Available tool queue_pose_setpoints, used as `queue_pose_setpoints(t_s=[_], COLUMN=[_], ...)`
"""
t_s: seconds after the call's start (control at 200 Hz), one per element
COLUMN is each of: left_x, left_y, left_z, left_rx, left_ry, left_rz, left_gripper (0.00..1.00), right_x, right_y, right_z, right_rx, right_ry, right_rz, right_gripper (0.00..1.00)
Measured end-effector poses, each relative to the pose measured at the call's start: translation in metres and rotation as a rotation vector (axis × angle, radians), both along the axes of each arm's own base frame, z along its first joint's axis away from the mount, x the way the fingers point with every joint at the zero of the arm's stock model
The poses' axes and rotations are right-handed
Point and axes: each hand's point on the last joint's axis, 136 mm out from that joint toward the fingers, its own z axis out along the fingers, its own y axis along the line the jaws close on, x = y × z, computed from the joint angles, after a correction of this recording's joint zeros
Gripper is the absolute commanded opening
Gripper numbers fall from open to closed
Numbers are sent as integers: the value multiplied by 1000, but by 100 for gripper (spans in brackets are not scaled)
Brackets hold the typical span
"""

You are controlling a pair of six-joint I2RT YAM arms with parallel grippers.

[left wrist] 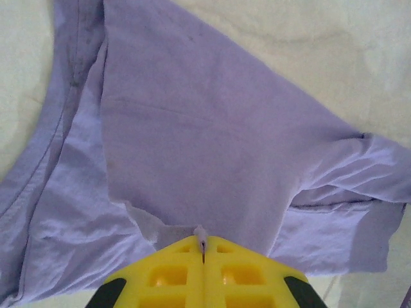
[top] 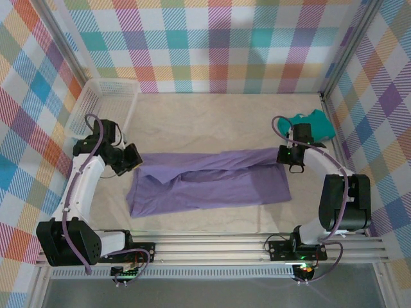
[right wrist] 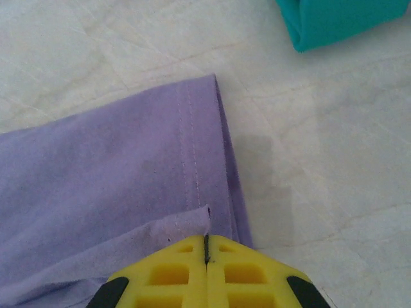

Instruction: Fold the inside-out t-shirt

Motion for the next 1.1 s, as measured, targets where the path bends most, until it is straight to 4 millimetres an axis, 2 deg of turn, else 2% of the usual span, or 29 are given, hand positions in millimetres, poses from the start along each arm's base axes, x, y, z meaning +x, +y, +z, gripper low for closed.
queue_pose_setpoints(t_s=[0.175, 0.235, 0.27, 0.345, 0.405, 0.48, 0.575, 0.675, 0.765, 0.83, 0.93, 1.1], left_x=[-13, -15, -16, -16, -16, -13, -11, -9, -6, -6, -6, -6], left_y=[-4, -5, -5, -7, -8, -9, -9, -10, -10, -10, -10, -10], left_z=[-17, -21, -22, -24, -24, -23, -23, -24, -24, -23, -24, -25], left_rx=[-23, -26, -31, -45, -51, -56, -59, -64, -66, -66, -65, -66], left_ry=[59, 69, 72, 74, 74, 61, 56, 58, 48, 46, 47, 54], left_rz=[-8, -9, -10, -13, -12, -13, -15, -16, -18, -18, -18, -18], left_gripper=[0, 0, 0, 0, 0, 0, 0, 0, 0, 0, 0, 0], right_x=[-7, -9, -11, -20, -29, -44, -73, -113, -135, -139, -131, -116], right_y=[-2, 10, 27, 79, 131, 194, 270, 339, 384, 407, 434, 464], right_z=[0, 8, 15, 34, 49, 58, 54, 31, 12, 6, 9, 16], right_rx=[-18, -39, -40, -9, 31, 87, 156, 184, 168, 140, 83, -29], right_ry=[8, -33, -71, -171, -250, -321, -376, -389, -415, -457, -562, -713], right_rz=[-29, 18, 79, 253, 428, 621, 841, 1038, 1140, 1173, 1178, 1143], right_gripper=[35, 44, 47, 52, 61, 62, 61, 68, 78, 83, 89, 97])
